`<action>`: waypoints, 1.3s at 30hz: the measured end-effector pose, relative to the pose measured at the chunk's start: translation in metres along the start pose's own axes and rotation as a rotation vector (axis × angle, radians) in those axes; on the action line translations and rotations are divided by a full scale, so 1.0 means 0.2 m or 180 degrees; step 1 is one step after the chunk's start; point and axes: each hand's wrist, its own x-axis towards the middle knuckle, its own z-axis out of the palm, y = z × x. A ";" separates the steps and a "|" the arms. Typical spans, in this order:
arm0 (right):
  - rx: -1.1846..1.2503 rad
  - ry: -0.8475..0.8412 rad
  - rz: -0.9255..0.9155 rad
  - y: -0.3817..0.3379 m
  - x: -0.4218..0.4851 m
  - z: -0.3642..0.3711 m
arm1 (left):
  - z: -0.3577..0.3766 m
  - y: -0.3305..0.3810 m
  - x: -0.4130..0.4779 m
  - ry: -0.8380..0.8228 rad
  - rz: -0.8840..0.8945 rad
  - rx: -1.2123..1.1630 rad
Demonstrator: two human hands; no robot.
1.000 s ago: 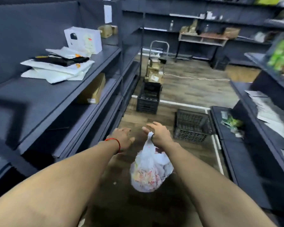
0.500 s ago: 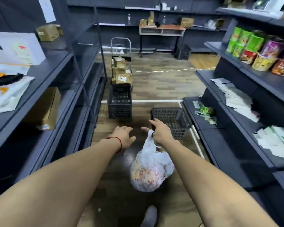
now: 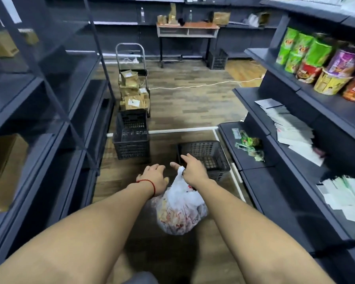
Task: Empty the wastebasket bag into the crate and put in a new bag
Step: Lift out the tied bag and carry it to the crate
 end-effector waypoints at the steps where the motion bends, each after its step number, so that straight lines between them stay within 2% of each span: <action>1: 0.0048 -0.0009 0.0013 0.01 0.06 -0.02 | -0.02 0.02 0.07 -0.0008 -0.0008 -0.0007; 5: 0.0372 -0.0021 0.0214 0.07 0.32 -0.10 | -0.05 0.11 0.39 -0.0070 0.0030 -0.0021; 11: 0.0420 0.0049 0.0492 0.20 0.79 -0.20 | -0.12 0.24 0.94 -0.0312 0.0367 0.0044; 21: 0.0510 0.0197 0.0711 0.35 1.43 -0.45 | -0.38 0.44 1.59 -0.0455 0.0532 0.0116; 29: 0.0496 -0.0074 0.0691 0.58 1.91 -0.52 | -0.34 0.61 2.05 -0.0624 0.0297 0.0077; 39: 0.0516 -0.0641 0.0488 0.93 2.49 -0.50 | -0.18 0.85 2.63 -0.0774 -0.0300 -0.0110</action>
